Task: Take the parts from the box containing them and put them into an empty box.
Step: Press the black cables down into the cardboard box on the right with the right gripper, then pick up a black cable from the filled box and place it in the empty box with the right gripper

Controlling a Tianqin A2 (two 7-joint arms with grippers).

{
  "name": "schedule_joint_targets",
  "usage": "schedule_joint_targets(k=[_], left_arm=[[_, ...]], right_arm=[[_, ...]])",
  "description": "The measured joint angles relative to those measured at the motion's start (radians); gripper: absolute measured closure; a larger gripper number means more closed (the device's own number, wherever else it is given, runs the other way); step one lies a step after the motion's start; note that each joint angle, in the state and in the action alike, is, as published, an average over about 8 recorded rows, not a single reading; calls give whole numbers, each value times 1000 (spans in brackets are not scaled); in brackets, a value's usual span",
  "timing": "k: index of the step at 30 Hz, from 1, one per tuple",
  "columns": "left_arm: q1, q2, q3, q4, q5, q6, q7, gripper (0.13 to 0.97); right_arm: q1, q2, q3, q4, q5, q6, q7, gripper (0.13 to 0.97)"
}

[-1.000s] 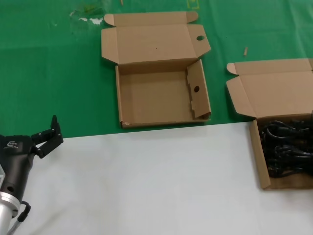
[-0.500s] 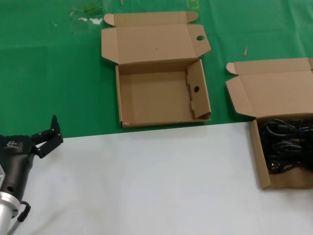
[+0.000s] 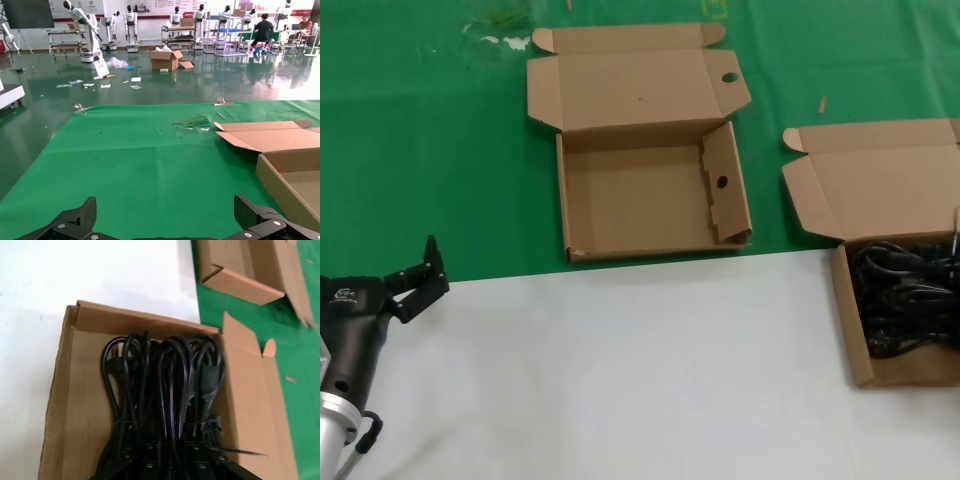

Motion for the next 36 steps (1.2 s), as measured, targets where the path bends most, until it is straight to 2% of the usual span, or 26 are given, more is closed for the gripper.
schedule_joint_targets(k=[9,14,18,23,29,36], left_arm=[[0,0,0,0,0,0,0,132],[0,0,0,0,0,0,0,132],[0,0,0,0,0,0,0,132],[0,0,0,0,0,0,0,132],[0,0,0,0,0,0,0,132],[0,0,0,0,0,0,0,132]], right_arm=[[-139,55,153,157,69,24,55,891],[-130,50,175,258,77,40,120,891],[-29,-7,100,301,28,52,166,891],[150,-153,-48,293,-82,58,198,891],[353,-360,-216,213,-207,60,208,891],[495,-516,-325,76,-277,69,170,891]])
